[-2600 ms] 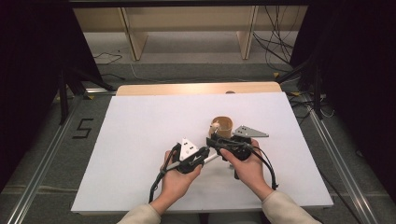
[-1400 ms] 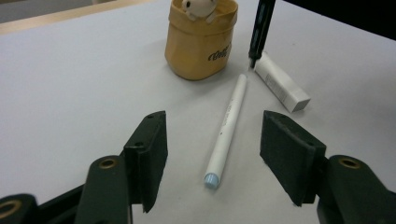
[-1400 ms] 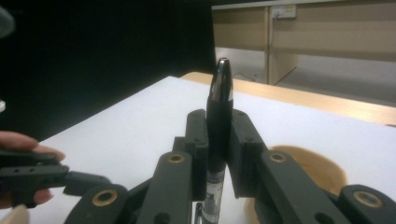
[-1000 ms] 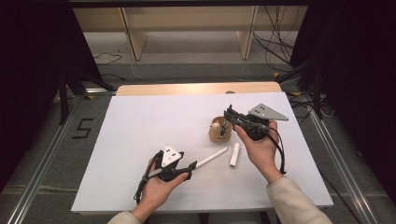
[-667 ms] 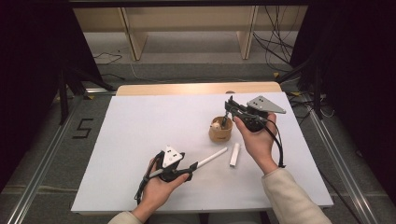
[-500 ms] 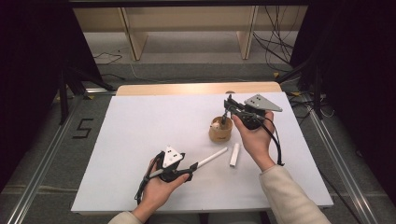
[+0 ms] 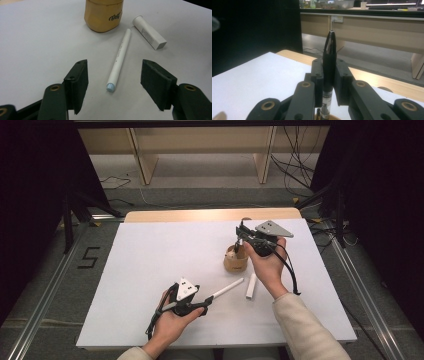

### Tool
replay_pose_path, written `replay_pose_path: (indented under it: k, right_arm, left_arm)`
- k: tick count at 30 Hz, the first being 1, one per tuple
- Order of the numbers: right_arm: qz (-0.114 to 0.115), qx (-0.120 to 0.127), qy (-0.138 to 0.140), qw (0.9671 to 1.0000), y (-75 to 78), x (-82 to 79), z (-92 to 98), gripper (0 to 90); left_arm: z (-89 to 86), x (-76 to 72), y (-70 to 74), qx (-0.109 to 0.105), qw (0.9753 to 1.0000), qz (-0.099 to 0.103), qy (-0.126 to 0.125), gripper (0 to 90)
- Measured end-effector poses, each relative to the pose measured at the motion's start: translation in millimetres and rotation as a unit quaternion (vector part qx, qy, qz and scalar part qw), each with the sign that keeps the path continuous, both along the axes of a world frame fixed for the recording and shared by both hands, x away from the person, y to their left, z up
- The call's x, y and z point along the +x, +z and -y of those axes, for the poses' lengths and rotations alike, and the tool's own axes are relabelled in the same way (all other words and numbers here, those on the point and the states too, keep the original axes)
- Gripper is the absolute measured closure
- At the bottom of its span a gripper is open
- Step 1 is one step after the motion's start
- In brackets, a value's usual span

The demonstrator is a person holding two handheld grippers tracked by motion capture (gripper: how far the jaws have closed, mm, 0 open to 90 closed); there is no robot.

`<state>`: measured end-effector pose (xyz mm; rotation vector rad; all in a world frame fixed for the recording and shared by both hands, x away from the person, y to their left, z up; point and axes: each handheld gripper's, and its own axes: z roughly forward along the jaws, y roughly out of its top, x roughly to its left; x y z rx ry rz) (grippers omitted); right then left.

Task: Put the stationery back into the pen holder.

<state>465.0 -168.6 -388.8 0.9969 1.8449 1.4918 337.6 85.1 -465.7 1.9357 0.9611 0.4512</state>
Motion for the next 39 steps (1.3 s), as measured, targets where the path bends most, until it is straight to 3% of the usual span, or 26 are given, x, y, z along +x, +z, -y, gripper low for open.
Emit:
replay_pose_path:
  k: [28,39]
  right_arm:
    - [-0.013,-0.011,0.001,0.9999,-16.2,13.7,-12.8,79.7]
    - [-0.018,-0.028,0.010,0.9994,-21.7,13.1,-20.7,79.7]
  left_arm:
    - [1.1,0.7,-2.2,0.001,1.0000,-0.002,-0.001,38.3]
    - [1.5,0.7,-2.7,0.003,1.0000,-0.001,-0.003,38.3]
